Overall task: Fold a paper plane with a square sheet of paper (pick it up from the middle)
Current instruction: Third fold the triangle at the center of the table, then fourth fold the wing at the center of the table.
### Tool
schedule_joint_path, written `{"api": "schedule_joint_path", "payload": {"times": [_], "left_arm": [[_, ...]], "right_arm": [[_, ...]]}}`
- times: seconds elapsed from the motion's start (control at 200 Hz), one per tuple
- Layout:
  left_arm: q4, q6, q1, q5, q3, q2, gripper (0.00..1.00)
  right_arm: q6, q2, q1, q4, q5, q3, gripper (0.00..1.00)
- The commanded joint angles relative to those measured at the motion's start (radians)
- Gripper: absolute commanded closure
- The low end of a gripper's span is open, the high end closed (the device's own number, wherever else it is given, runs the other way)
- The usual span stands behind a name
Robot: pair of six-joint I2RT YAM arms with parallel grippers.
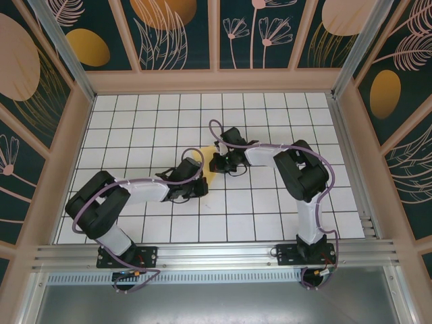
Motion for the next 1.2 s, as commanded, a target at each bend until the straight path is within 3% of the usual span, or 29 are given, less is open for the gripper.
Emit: {"api": "schedule_joint_path", "payload": {"times": [0.0, 0.245, 0.475, 0.65, 0.871, 1.196], "left_arm": [[-0.145, 0.019, -0.021, 0.032, -0.032, -0.024, 0.94], [-0.165, 0.005, -0.020, -0.059, 0.038, -0.105, 0.89], [-0.138, 0.004, -0.007, -0.137, 0.157, -0.095, 0.79], [-0.020, 0.010, 0.005, -0.087, 0.198, -0.027, 0.77], [0.077, -0.004, 0.008, -0.009, 0.256, 0.084, 0.77], [0.114, -0.051, 0.043, -0.068, 0.249, 0.199, 0.81]], "right_arm": [[0.027, 0.028, -0.006, -0.048, 0.099, -0.012, 0.96], [0.078, -0.047, -0.007, -0.024, 0.105, -0.061, 0.96], [0.245, -0.223, -0.006, 0.055, 0.115, -0.217, 0.95], [0.314, -0.435, -0.030, 0.091, 0.216, -0.321, 0.74], [0.346, -0.604, -0.140, 0.134, 0.224, -0.465, 0.44], [0.309, -0.560, -0.183, 0.220, 0.099, -0.504, 0.36]]}}
